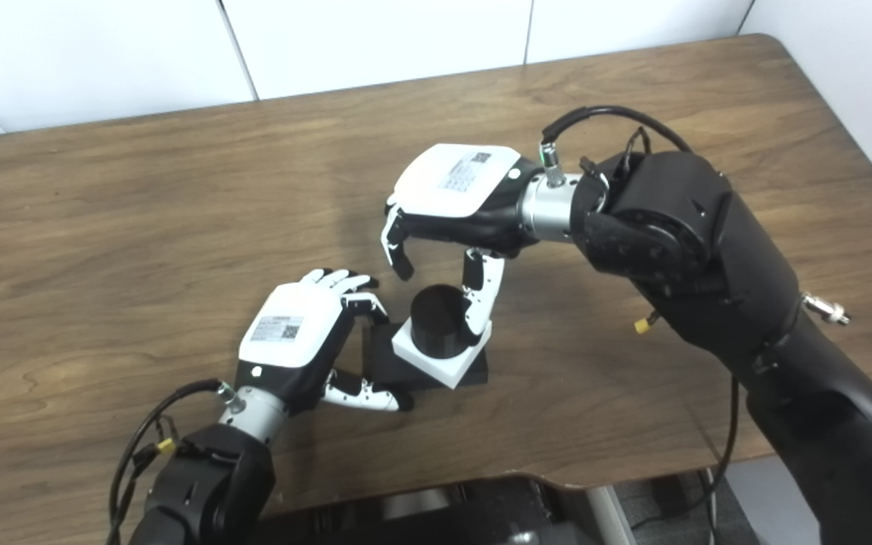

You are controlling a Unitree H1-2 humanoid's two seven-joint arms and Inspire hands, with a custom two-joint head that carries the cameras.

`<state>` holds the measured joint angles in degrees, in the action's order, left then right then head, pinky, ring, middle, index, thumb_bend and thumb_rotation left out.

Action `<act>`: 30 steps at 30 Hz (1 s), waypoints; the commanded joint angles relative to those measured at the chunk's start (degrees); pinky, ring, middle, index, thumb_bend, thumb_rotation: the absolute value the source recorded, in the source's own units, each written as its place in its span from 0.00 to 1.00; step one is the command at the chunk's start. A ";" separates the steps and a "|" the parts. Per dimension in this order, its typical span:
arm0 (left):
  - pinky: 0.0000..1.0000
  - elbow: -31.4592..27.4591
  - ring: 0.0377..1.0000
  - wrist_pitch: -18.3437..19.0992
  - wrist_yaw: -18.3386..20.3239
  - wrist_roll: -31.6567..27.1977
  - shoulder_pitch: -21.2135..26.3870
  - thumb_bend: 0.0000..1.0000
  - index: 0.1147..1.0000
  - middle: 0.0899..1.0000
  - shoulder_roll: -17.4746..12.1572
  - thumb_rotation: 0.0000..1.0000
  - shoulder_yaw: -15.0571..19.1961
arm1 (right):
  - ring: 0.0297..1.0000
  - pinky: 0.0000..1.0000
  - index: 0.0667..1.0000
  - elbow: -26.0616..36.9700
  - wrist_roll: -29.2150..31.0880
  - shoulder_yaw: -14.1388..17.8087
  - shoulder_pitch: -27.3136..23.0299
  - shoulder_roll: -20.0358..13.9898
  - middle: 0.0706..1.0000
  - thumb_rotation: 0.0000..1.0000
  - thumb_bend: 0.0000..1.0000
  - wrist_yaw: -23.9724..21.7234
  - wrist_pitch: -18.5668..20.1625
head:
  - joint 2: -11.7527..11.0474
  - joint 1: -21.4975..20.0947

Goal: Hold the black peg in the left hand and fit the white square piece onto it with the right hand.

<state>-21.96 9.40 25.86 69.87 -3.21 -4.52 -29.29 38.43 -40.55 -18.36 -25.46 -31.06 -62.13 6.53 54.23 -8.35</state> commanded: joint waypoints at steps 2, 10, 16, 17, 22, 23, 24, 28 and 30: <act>0.93 -0.55 0.90 1.46 3.85 -1.49 -0.41 1.00 0.99 0.90 -0.92 0.31 1.46 | 0.87 0.83 0.57 0.17 -0.12 1.01 -2.13 -0.04 0.75 0.33 1.00 2.09 -0.49 | -0.06 0.08; 0.94 -4.94 0.93 3.68 9.61 -8.29 0.36 1.00 1.00 0.93 -2.00 0.34 5.33 | 0.89 0.84 0.58 -0.12 -0.38 1.12 -2.50 0.30 0.75 0.34 1.00 2.06 0.27 | -0.47 1.27; 0.89 -9.21 0.93 6.42 13.82 -13.65 1.53 1.00 1.00 0.94 -2.61 0.34 9.33 | 0.88 0.82 0.57 -0.75 -0.27 1.39 -2.28 0.54 0.75 0.34 1.00 3.02 -0.09 | -0.78 2.17; 0.89 -10.10 0.94 7.08 14.67 -14.52 1.92 1.00 1.00 0.95 -2.82 0.35 9.99 | 0.88 0.82 0.57 -0.88 -0.32 1.38 -2.22 0.53 0.75 0.33 1.00 3.14 -0.16 | -0.87 2.57; 0.83 -12.95 0.92 8.86 14.26 -19.84 2.92 1.00 1.00 0.95 -3.15 0.33 13.42 | 0.89 0.82 0.58 -1.46 -0.37 1.28 -1.94 0.45 0.75 0.33 1.00 3.86 -0.31 | -1.19 3.31; 0.81 -12.97 0.92 8.40 13.06 -20.75 2.87 1.00 1.00 0.95 -3.24 0.33 14.09 | 0.89 0.82 0.58 -1.60 -0.44 1.25 -1.90 0.49 0.75 0.33 1.00 3.98 -0.36 | -1.36 3.63; 0.80 -12.92 0.91 8.04 11.97 -21.70 2.77 1.00 1.00 0.94 -3.31 0.33 14.76 | 0.89 0.82 0.58 -1.77 -0.54 1.21 -1.85 0.55 0.75 0.33 1.00 4.17 -0.47 | -1.53 3.83; 0.78 -12.66 0.91 7.51 8.88 -22.98 2.46 1.00 1.00 0.94 -3.70 0.35 16.39 | 0.89 0.83 0.58 -1.86 -1.02 1.22 -1.63 0.65 0.75 0.34 1.00 4.29 -0.13 | -1.81 3.93; 0.78 -12.64 0.92 7.47 7.61 -23.47 2.01 1.00 1.00 0.94 -4.14 0.36 17.17 | 0.89 0.83 0.58 -1.79 -1.03 1.45 -1.50 0.61 0.75 0.35 1.00 4.24 0.27 | -2.05 3.96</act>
<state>-32.86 17.83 35.84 47.08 -1.88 -8.10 -12.79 35.99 -41.39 -18.10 -25.33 -30.38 -59.72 6.57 52.12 -4.31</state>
